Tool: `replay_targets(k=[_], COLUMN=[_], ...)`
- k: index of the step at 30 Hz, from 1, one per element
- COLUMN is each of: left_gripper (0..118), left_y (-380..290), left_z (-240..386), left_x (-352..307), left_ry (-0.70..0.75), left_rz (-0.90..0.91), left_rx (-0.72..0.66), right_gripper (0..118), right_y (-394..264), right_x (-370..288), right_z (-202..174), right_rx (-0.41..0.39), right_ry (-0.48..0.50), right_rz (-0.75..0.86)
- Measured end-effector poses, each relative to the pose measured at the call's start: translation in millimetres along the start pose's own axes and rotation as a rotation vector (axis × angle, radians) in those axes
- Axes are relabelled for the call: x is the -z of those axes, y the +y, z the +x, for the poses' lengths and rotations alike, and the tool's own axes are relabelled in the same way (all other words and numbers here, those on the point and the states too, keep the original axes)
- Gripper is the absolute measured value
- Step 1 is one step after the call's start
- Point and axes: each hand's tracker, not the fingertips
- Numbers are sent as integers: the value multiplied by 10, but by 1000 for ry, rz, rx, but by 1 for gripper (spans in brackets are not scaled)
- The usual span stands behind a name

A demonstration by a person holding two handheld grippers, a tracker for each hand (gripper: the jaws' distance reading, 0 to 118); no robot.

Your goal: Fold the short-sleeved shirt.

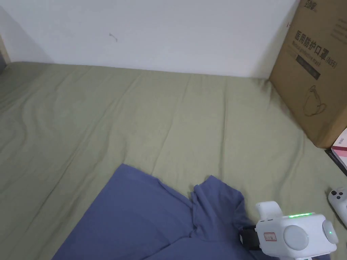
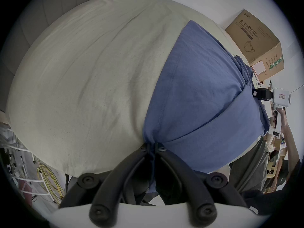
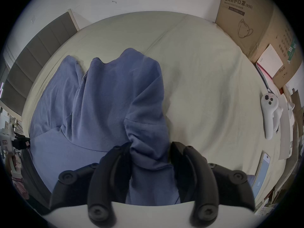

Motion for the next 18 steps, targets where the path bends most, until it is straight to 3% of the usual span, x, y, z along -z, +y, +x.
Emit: replay_targets(k=[2, 3, 4, 6, 9, 14, 15, 18], left_gripper=[5, 5, 4, 4, 4, 4, 4, 3], left_y=[-32, -26, -35, -59, 40, 388, 480, 767], left_z=[29, -2, 2, 24, -21, 203, 236, 350], left_x=[-26, -47, -98, -334, -724, -1439, -1554, -1910], left_ry=[3, 5, 2, -28, -120, -183, -195, -223], left_rz=[12, 23, 39, 175, 346, 561, 600, 695], left_rx=[8, 17, 25, 6, -46, 9, 15, 49], right_gripper=[22, 11, 11, 11, 10, 10, 10, 10], right_y=[11, 7, 1, 30, 55, 185, 178, 329], right_x=[-100, -160, -229, -539, -1028, -1911, -1520, -1942], right_z=[-54, -51, -21, -16, 35, -57, -32, 81], right_rx=[-4, -19, -27, 21, 58, 62, 69, 78], right_ry=[13, -33, -52, 17, 44, 39, 53, 21], right_rz=[26, 60, 75, 137, 267, 479, 519, 644])
